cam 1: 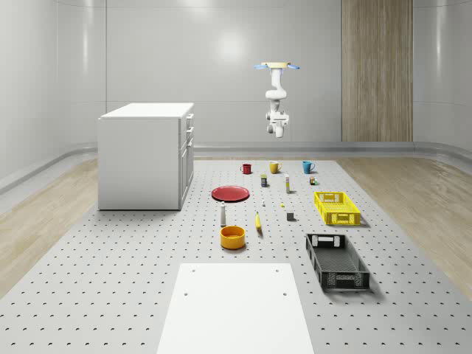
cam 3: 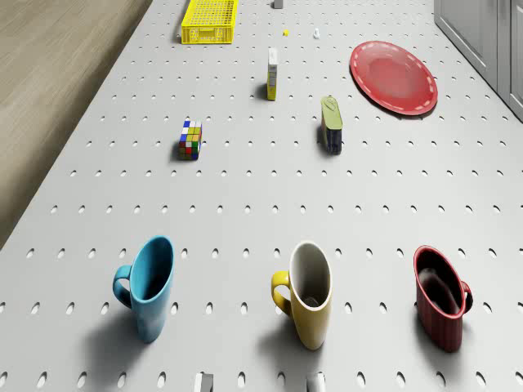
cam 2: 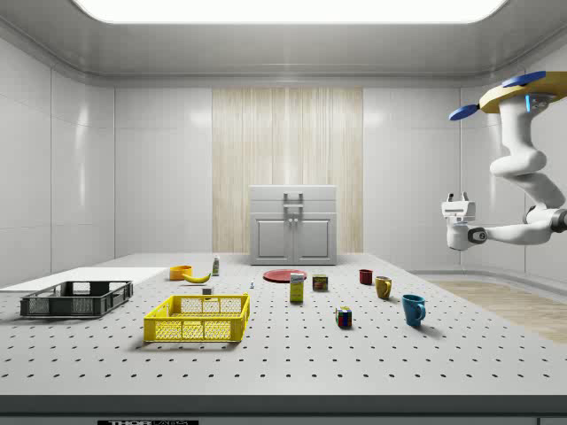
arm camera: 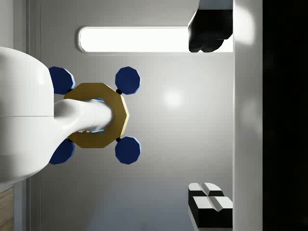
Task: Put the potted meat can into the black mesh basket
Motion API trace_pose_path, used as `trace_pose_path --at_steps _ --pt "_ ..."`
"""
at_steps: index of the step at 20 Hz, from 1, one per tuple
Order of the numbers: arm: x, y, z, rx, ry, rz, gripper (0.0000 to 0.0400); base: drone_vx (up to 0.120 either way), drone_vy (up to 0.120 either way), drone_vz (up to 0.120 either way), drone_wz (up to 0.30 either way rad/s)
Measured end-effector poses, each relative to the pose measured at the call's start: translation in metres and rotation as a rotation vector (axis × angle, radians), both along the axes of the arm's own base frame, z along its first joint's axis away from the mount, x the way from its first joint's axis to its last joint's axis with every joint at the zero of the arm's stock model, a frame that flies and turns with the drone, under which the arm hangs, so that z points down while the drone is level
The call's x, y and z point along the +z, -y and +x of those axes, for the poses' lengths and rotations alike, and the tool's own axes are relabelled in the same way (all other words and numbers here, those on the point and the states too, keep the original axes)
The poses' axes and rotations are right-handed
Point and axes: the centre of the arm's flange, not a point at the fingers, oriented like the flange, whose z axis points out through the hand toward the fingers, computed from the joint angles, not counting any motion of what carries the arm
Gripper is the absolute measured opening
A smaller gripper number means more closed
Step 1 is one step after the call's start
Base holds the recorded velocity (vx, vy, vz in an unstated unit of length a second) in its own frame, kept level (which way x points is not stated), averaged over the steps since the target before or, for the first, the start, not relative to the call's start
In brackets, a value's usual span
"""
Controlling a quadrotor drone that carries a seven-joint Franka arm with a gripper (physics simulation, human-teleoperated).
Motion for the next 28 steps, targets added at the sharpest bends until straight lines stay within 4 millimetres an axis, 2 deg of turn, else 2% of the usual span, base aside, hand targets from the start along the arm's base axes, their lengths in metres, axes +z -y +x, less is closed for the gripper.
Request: trace_pose_path --at_steps 8,13,19,28 --pt "0.056 0.0 -0.003 0.0 0.006 0.0 0.04 0.0 0.0 0.0 0.0" --pt "0.078 0.0 -0.001 0.0 0.01 0.0 0.04 0.016 -0.032 0.0 0.0" --pt "0.089 0.0 0.0 0.0 0.015 0.0 0.04 0.12 -0.12 0.0 0.0" --pt "0.093 0.0 -0.001 0.0 0.022 0.0 0.04 0.12 -0.12 0.0 0.0"
